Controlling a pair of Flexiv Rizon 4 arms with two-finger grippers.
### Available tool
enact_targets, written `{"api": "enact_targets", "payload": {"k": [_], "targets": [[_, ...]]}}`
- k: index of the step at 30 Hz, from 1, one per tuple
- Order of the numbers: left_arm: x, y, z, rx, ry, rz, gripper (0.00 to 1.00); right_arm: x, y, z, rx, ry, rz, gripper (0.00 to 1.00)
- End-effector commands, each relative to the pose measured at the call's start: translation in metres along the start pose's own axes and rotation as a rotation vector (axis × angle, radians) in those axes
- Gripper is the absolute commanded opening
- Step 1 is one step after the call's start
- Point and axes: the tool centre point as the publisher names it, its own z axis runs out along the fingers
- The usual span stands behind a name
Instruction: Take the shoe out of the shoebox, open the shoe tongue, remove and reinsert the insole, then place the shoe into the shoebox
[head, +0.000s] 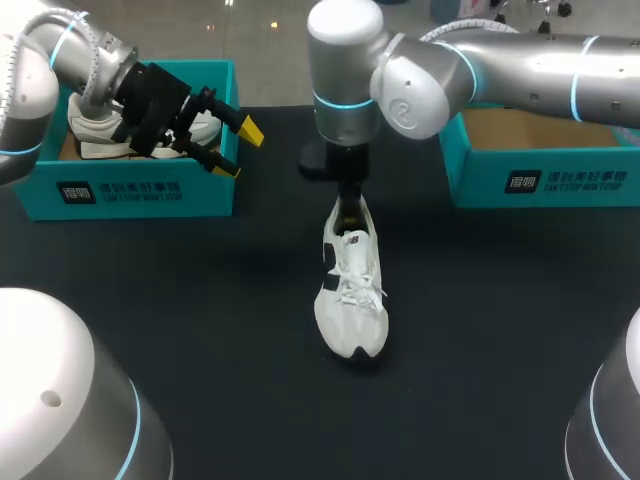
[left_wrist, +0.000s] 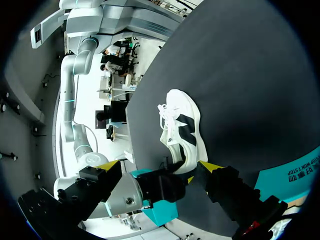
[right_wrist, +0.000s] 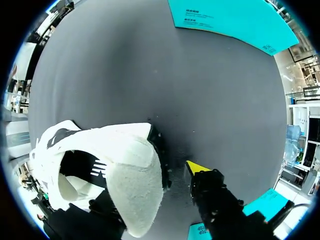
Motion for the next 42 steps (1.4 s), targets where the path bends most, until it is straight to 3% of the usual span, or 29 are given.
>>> {"api": "enact_targets", "payload": {"k": [1, 9, 16, 21, 33, 42], "targets": [[0.000, 0.000, 0.000, 0.001, 0.003, 0.000, 1.00, 0.000, 0.002, 0.000, 0.010, -0.003, 0.004, 0.00], [0.000, 0.000, 0.000, 0.001, 0.003, 0.000, 1.00, 0.006, -0.005, -0.021, 0.010, -0.025, 0.067, 0.00], [0.000, 0.000, 0.000, 0.001, 0.003, 0.000, 1.00, 0.009, -0.011, -0.067, 0.000, -0.006, 0.078, 0.00], [0.000, 0.000, 0.000, 0.001, 0.003, 0.000, 1.00, 0.007, -0.014, -0.106, 0.044, 0.021, 0.082, 0.00], [0.000, 0.000, 0.000, 0.001, 0.003, 0.000, 1.00, -0.002, -0.015, -0.192, -0.015, -0.044, 0.074, 0.00], [0.000, 0.000, 0.000, 0.001, 0.003, 0.000, 1.00, -0.008, -0.009, -0.230, -0.025, -0.096, 0.049, 0.00]]}}
